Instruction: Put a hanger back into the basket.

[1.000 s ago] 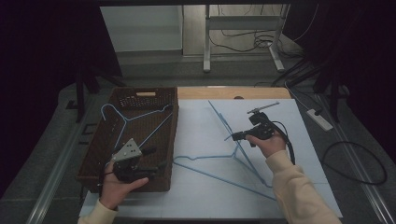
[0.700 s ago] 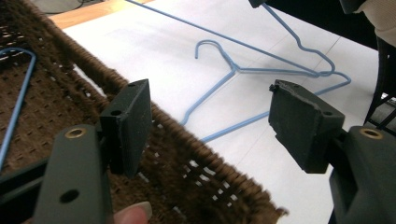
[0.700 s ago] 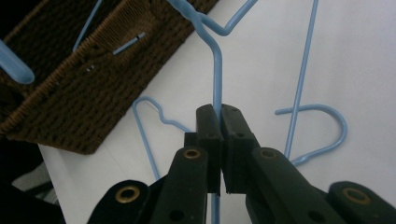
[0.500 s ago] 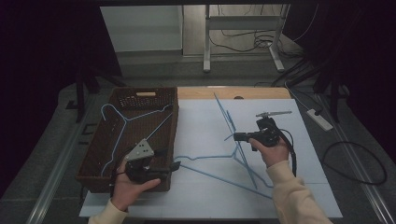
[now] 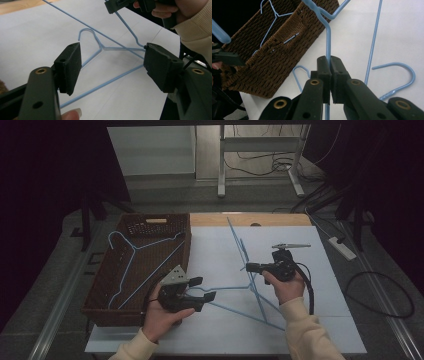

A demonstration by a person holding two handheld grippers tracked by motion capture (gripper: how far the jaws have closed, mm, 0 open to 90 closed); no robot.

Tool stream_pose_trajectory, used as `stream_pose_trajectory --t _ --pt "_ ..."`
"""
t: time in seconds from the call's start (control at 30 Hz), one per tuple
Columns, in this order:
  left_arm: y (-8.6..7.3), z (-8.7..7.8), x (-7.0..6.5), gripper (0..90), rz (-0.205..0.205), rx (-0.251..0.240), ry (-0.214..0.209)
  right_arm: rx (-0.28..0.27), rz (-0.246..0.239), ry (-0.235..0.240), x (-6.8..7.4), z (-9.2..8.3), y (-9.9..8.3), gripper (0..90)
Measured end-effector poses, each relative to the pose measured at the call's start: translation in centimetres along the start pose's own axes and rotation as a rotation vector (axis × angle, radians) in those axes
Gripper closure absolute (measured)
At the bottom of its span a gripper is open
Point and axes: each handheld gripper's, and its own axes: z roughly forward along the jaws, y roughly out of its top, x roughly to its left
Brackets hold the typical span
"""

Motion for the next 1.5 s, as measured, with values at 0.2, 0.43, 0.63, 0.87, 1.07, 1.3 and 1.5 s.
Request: stream_pose_trajectory --t 0.2,0.43,0.63,0.87,1.07,1.3,1.5 --pt "0.4 1.0 -0.1 32.1 -0.017 0.005 -0.019 -0.005 -0.001 0.005 0.1 0.1 -0.1 88.1" --pt "1.3 3.6 -0.8 32.6 -0.029 0.023 -0.047 -0.012 -0.013 0.006 0.4 0.2 -0.1 88.1" --pt "1.8 6.2 -1.4 33.3 -0.053 0.046 -0.053 -0.04 -0.017 0.0 0.7 0.2 -0.1 88.1" --pt "2.3 8.5 -1.7 35.7 -0.084 0.047 -0.051 -0.085 -0.017 -0.011 1.1 0.1 -0.2 88.1" --pt "2.4 10.7 -1.8 38.9 -0.12 0.049 -0.072 -0.103 -0.014 -0.015 1.3 0.2 -0.3 88.0" --pt "2.4 12.4 -1.4 51.6 -0.162 0.058 -0.1 -0.129 -0.004 -0.011 1.6 0.4 -0.5 88.0" --pt "2.5 12.6 -0.8 78.4 -0.212 0.058 -0.174 -0.127 -0.007 0.002 1.6 0.4 -0.6 87.9"
